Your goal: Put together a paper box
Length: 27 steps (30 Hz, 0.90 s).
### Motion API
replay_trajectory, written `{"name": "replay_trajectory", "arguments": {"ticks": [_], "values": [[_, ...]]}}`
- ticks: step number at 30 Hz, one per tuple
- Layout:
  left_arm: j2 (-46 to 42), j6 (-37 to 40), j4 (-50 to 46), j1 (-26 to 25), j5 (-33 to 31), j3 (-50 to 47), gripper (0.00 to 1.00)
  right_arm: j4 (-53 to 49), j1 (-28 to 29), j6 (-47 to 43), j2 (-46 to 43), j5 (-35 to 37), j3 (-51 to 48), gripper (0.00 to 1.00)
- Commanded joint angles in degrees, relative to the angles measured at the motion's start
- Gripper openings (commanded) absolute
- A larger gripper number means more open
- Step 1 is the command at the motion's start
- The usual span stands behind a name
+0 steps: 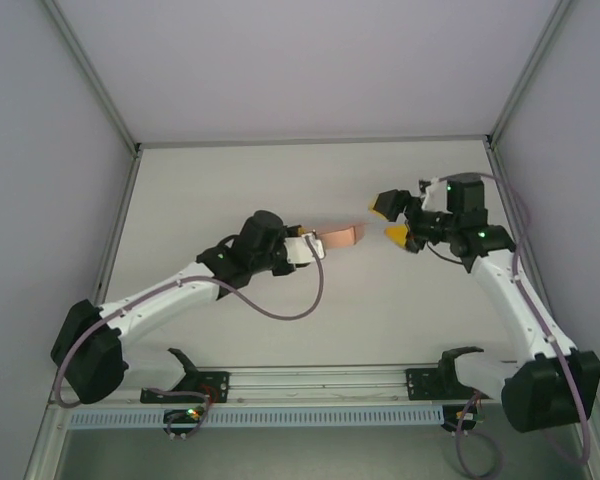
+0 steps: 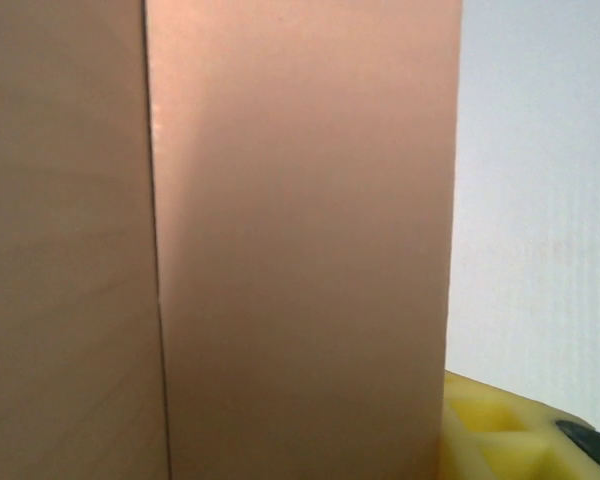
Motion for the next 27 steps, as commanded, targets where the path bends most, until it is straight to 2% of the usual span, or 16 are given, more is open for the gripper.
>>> {"name": "replay_trajectory", "arguments": {"ticks": [1,4,8,10,14,19,22,27], "values": [[-0.3,-3.9,-13.0,2.7,7.6,3.2,0.39,1.6,-0.6,-18.1,-2.9,7.0,-1.8,1.0],[2.4,-2.0,-24.0,4.9,14.0,5.8,0.42,7.9,-0.6,-24.7,-3.7,1.9,-3.8,1.0],[8.7,-6.8,-29.6,8.1,18.5,11.3,0.4,2.9,1.3,-42.3,-2.9,-4.3,-1.5,1.0],[11.7,-5.7,-32.6,8.2,19.9,13.7,0.4,-1.2,2.6,-49.2,-2.1,-3.5,-0.1,1.0],[15.8,-3.2,-35.5,7.1,18.4,16.2,0.41,-4.9,4.4,-56.3,1.3,-1.7,1.2,1.0],[19.0,-1.8,-37.2,6.5,17.3,18.0,0.42,-12.9,12.5,-64.0,9.3,9.4,4.9,0.95],[21.5,-1.5,-38.8,5.9,15.6,19.5,0.42,-14.3,15.1,-65.8,14.3,14.3,6.9,0.91],[23.3,-0.8,-38.9,5.2,14.8,19.8,0.42,-12.4,15.5,-68.8,16.6,12.6,7.3,0.89]]}}
